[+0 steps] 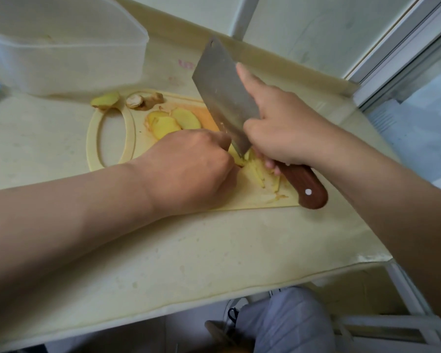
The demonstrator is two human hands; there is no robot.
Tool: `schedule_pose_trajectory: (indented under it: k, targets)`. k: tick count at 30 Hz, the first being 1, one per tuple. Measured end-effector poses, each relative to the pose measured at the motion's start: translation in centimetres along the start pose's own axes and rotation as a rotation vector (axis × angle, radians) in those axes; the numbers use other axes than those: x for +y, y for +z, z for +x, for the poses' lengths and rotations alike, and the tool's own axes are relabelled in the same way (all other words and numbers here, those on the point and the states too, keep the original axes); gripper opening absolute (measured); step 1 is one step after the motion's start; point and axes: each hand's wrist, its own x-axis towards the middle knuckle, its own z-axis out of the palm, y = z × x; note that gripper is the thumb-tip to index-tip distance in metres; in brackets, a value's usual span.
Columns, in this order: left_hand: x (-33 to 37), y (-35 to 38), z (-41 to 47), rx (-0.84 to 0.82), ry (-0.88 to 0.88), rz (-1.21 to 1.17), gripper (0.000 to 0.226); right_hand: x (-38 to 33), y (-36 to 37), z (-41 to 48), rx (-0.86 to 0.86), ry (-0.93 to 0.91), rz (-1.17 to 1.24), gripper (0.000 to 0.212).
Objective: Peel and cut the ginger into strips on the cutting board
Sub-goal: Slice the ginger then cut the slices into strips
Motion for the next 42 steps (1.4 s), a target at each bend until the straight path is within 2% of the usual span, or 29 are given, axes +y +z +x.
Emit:
schedule_pose_trajectory:
  k: [4, 7, 11, 18, 23, 26, 28, 33, 38, 42]
  targets:
    - [0.0, 0.0, -0.1, 0.0, 0.007, -0.002, 0.042, 1.0, 0.8, -2.0, 0.094, -0.009, 0.115, 0.096]
    - [0.1, 0.2, 0.0, 0.019, 0.012, -0.001, 0.042, 2.0, 1.0, -4.8, 0.101, 0.004, 0.17, 0.093]
    - [0.1, 0.4, -0.1, 0.042, -0.01, -0.013, 0.047, 2.4, 0.6, -6.0, 0.053, -0.002, 0.085, 0.091]
    - [0.0, 0.3, 0.0, 0.019, 0.013, -0.009, 0.039, 0.8, -0.3, -2.4, -0.063, 0.011, -0.026, 0.095]
    - [0.1, 0.1, 0.0, 0.018, 0.006, -0.021, 0.045, 0.0, 0.4, -0.8, 0.024, -0.005, 0.04, 0.096]
    - [0.0, 0.1, -0.1, 0.006, 0.008, -0.022, 0.047, 1.2, 1.4, -2.9, 0.125, -0.008, 0.155, 0.094]
    - [0.0, 0.2, 0.0, 0.013, 0.011, -0.024, 0.047, 1.9, 1.7, -4.6, 0.157, -0.04, 0.141, 0.093]
    - [0.0, 0.3, 0.0, 0.036, 0.012, -0.028, 0.045, 2.3, 0.9, -5.7, 0.073, -0.018, 0.061, 0.092]
    - [0.2, 0.1, 0.0, 0.026, 0.032, 0.001, 0.039, 0.6, -0.1, -3.1, -0.04, 0.01, -0.039, 0.094]
    - [0.2, -0.2, 0.1, 0.012, 0.017, -0.016, 0.04, -0.9, 0.2, -0.1, -0.027, 0.0, -0.061, 0.097]
